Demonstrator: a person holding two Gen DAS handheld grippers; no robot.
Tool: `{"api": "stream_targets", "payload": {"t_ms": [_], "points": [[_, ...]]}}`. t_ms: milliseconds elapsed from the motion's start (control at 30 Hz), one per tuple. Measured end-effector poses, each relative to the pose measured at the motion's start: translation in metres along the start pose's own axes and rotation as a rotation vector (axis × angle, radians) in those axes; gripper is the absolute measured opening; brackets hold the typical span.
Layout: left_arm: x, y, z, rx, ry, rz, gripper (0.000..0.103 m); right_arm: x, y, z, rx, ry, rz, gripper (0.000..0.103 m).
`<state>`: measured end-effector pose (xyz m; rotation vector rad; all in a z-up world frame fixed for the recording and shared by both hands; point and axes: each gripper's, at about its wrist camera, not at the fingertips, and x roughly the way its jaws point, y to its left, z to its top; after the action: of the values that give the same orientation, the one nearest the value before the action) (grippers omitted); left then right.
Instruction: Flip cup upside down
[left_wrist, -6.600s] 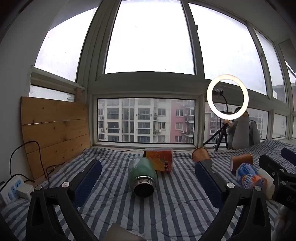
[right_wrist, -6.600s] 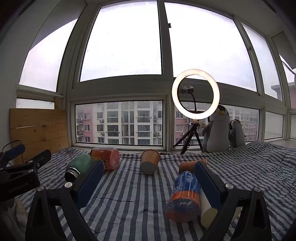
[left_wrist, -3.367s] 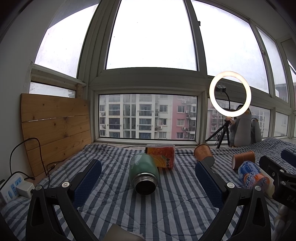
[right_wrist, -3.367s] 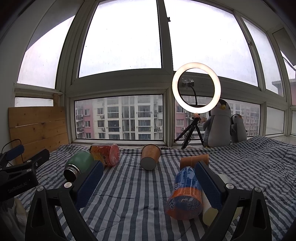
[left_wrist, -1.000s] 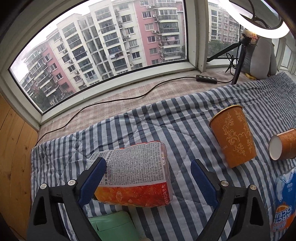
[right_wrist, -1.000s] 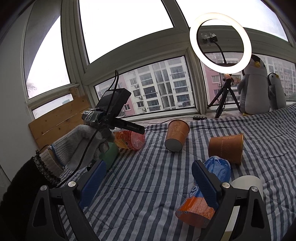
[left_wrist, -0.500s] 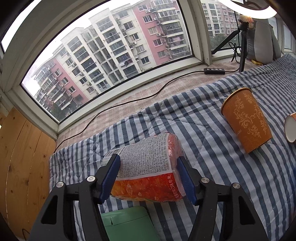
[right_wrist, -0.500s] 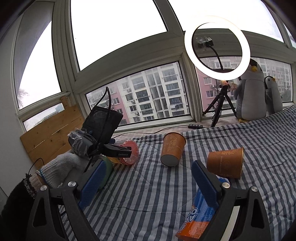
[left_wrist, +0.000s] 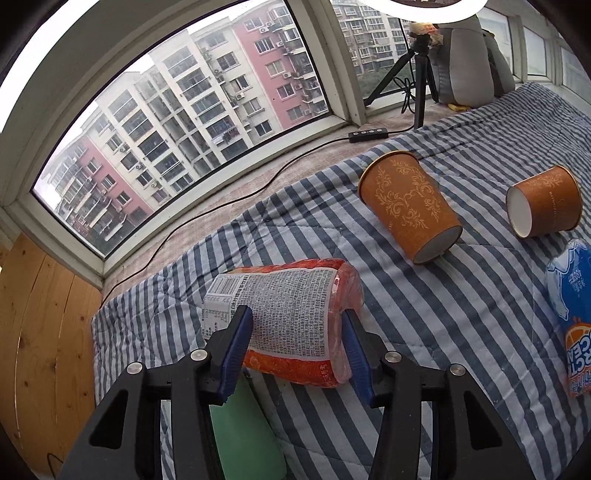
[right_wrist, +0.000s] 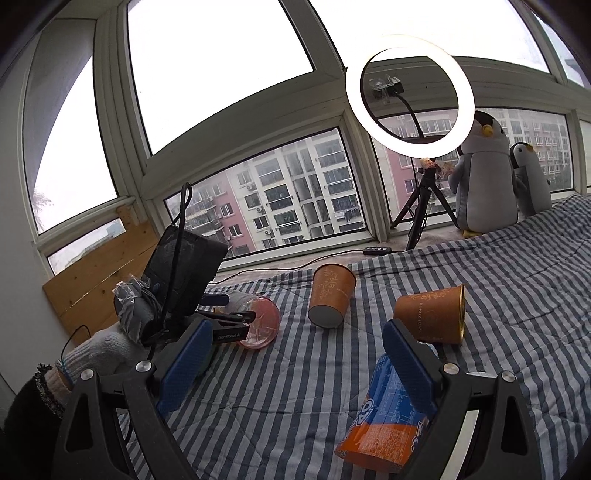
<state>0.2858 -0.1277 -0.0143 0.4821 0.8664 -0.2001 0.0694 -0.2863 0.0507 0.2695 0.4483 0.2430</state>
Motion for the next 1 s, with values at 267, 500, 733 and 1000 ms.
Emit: {"api": "stream_targets", "payload": {"t_ms": [267, 500, 733, 1000], "points": [[-0.044, -0.03, -0.021, 0.073, -0.024, -0.075, 0.017, -0.015, -0.001, -0.004, -0.028, 0.004, -0.004, 0.092], [-0.075, -0.014, -0.051, 0.045, -0.064, -0.093, 0.033, 0.002, 0.015, -0.003, -0.117, 0.057, 0.012, 0.092], [-0.115, 0.02, -0.117, -0.004, -0.129, -0.103, 0.061, 0.059, 0.047, 0.01, -0.182, 0.131, 0.036, 0.092], [-0.144, 0.042, -0.182, -0.047, -0.17, -0.151, 0.08, 0.149, 0.074, 0.013, -0.162, 0.245, 0.017, 0.093]]}}
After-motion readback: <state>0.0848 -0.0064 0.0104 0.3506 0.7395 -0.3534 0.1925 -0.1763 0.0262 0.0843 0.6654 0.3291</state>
